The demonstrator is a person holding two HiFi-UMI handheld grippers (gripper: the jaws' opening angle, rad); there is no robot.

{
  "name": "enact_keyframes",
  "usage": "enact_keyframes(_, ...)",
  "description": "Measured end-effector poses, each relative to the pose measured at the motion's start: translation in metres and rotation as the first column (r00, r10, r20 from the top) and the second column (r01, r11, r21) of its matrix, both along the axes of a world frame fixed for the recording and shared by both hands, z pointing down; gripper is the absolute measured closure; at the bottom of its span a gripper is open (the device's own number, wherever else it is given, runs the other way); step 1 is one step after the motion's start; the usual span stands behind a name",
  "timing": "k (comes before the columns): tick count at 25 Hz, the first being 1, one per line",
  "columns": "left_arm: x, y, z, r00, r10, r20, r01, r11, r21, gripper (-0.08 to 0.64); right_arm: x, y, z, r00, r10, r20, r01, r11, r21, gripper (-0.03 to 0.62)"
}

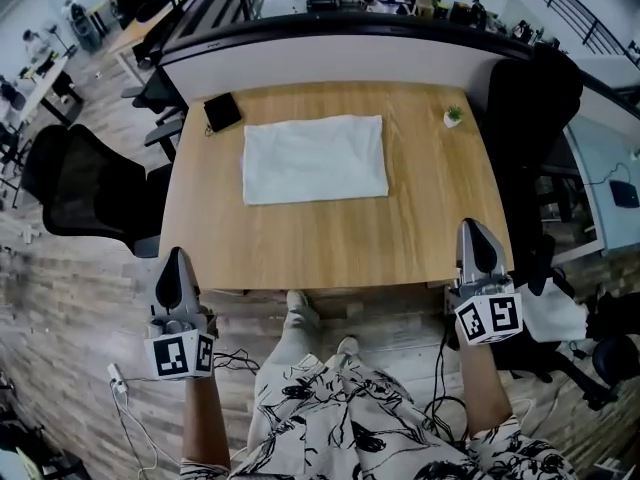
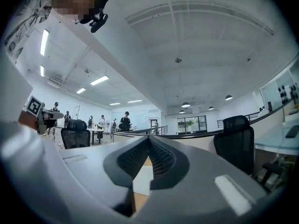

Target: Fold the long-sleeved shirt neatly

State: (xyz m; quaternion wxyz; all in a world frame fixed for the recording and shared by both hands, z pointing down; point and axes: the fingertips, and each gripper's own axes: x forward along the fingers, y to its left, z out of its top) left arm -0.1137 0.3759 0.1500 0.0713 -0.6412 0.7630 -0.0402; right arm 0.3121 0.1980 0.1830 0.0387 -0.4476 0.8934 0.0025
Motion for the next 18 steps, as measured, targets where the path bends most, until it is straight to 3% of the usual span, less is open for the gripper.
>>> enact_keyframes(4, -0.007, 0.015, -0.004, 1.000, -0.011, 0.021, 0.012, 1.000, -0.023, 0.558, 0.005, 0.018, -0.019, 1.000, 0.022, 0.019, -0.023, 0.999, 0.027, 0.581)
enact_keyframes(18, -0.051, 0.053, 0.016, 0.998, -0.024, -0.065, 0.023, 0.999, -0.023, 0.558, -0.007, 0.063, -0.037, 0.995, 0.099, 0.000, -0.098, 0.993, 0.065, 0.581)
